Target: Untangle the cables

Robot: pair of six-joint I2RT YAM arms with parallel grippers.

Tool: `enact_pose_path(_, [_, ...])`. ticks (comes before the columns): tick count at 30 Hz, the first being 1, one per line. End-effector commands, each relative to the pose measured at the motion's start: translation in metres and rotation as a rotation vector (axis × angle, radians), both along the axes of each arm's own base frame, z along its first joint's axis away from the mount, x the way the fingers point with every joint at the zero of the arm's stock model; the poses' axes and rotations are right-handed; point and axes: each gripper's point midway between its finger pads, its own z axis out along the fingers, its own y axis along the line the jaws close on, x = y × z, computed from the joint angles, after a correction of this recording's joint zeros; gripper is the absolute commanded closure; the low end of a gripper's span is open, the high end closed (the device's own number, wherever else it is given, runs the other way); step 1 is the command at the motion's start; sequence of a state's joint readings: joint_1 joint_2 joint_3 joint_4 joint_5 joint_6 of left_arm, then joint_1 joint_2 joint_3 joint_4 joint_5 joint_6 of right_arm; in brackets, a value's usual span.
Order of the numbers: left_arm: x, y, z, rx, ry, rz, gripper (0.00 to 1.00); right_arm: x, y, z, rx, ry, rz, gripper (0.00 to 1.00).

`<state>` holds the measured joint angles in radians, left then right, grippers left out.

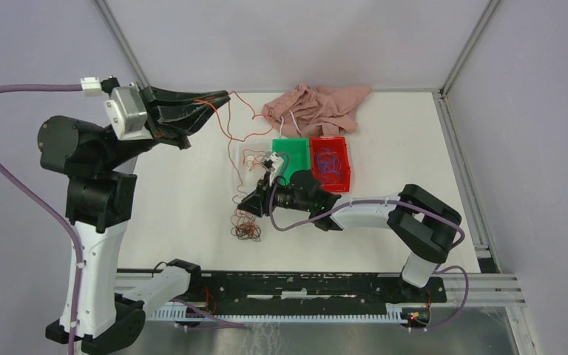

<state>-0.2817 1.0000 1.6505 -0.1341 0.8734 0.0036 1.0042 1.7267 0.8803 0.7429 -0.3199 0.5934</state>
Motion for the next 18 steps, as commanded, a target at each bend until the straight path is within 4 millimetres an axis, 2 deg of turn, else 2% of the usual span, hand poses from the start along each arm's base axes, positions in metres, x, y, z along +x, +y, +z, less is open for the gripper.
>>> enact_pose_path(1, [-0.026,0.011,0.057,-0.073,-0.191,0.025,0.97,0.011,0.002,-0.003,0.0,0.027,-0.062,0.65])
enact_pose_path(10, [-0.033,0.027,0.114,-0.136,-0.411,0.134,0.97,0.006,-0.008,-0.029,-0.044,0.078,-0.087,0.62])
enact_pose_path(12, [-0.03,0.03,0.122,-0.146,-0.439,0.165,0.97,0.005,-0.01,-0.028,-0.039,0.076,-0.086,0.59])
enact_pose_path(15, [-0.025,0.03,0.115,-0.137,-0.412,0.174,0.97,0.006,-0.015,-0.007,-0.013,0.031,-0.095,0.52])
enact_pose_path(18, [-0.014,0.024,0.089,-0.109,-0.34,0.156,0.97,0.011,-0.025,0.021,-0.01,-0.029,-0.127,0.45])
